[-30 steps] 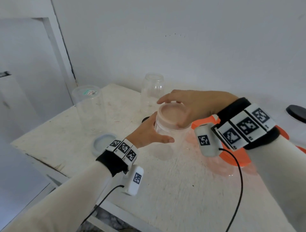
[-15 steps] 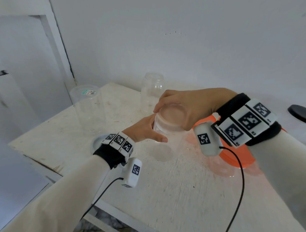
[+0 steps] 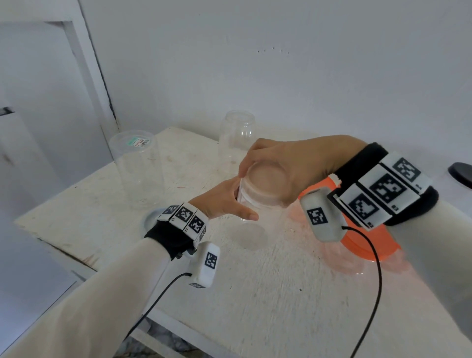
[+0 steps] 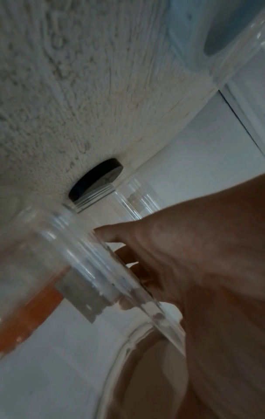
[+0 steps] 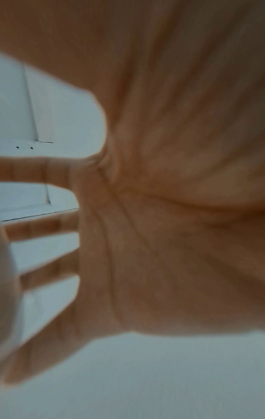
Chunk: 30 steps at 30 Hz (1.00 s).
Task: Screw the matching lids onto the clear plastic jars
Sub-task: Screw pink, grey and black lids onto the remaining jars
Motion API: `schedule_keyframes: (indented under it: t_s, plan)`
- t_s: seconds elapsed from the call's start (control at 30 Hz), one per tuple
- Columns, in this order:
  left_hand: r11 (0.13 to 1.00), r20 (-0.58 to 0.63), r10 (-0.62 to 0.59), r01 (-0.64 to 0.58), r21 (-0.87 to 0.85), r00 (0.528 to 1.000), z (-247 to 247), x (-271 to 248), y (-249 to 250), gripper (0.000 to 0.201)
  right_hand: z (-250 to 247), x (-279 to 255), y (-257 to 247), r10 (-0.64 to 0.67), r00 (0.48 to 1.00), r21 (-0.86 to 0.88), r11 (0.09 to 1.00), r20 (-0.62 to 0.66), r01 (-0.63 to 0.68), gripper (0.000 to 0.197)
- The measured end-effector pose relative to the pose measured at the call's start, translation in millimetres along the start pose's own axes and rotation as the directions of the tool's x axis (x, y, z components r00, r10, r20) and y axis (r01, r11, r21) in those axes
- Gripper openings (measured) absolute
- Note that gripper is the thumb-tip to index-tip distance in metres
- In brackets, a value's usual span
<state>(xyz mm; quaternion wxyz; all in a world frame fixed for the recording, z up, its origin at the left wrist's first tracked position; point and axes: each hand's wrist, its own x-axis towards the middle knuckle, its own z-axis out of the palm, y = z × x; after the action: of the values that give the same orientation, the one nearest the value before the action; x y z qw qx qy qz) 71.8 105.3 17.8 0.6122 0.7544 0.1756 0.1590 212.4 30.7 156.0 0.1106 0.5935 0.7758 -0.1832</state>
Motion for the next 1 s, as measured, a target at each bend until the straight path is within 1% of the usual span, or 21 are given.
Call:
schedule_keyframes:
  t_s: [0.03,0.1,0.17,0.27,0.37,0.43,0.53,0.63,0.73,0.87,1.0]
  plan:
    - [1.000,0.000,0.008,-0.008,0.003,1.000,1.0,-0.2,1.1,0.084,-1.2,-2.3,0.0,0.031,0.999,-0.014,0.999,0.018,-0.031,0.078]
    - [0.998,-0.011,0.037,-0.037,-0.050,0.999,3.3,0.2,-2.2,0.081,-1.1,-3.9,-0.9,0.077,0.997,-0.077,0.994,-0.005,-0.077,0.085]
    - [0.996,0.000,0.037,-0.037,-0.080,0.999,3.0,0.4,-0.6,0.079,0.9,-2.5,-2.4,0.101,0.994,-0.128,0.986,-0.029,-0.104,0.085]
    - [0.998,0.009,0.038,-0.038,-0.056,0.999,2.1,0.7,-2.1,0.083,1.6,-1.8,-3.2,0.065,0.996,-0.125,0.990,-0.056,-0.071,0.080]
    - [0.998,0.006,0.037,-0.036,-0.050,0.999,0.9,1.5,-2.8,0.098,0.5,-4.4,-3.8,0.028,0.999,-0.086,0.996,-0.043,-0.032,0.077]
    - [0.999,0.005,0.026,-0.025,-0.041,1.000,0.3,1.7,-3.6,0.103,0.2,-5.9,-3.5,0.007,1.000,-0.036,0.999,-0.028,-0.008,0.077]
    - [0.999,0.014,0.019,-0.019,-0.026,1.000,-0.2,1.7,-4.6,0.101,0.7,-7.1,-3.9,-0.007,1.000,0.008,1.000,-0.015,0.007,0.078]
    - [1.000,0.009,0.015,-0.015,-0.018,1.000,-0.8,2.6,-6.1,0.103,1.6,-6.3,-4.0,-0.010,1.000,-0.009,1.000,-0.013,0.009,0.078]
    - [1.000,0.014,0.014,-0.014,-0.009,1.000,-0.9,3.7,-6.3,0.100,2.1,-4.8,-4.9,-0.006,1.000,-0.008,1.000,-0.011,0.006,0.079]
    - [1.000,0.006,0.008,-0.008,0.005,1.000,-1.0,3.6,-6.1,0.097,3.6,-0.4,-5.3,0.018,1.000,-0.050,0.999,-0.009,-0.019,0.078]
    - [1.000,-0.010,0.016,-0.016,-0.014,1.000,-0.2,4.2,-7.9,0.089,6.1,-2.4,-4.6,0.041,0.998,-0.031,0.999,-0.050,-0.042,0.075]
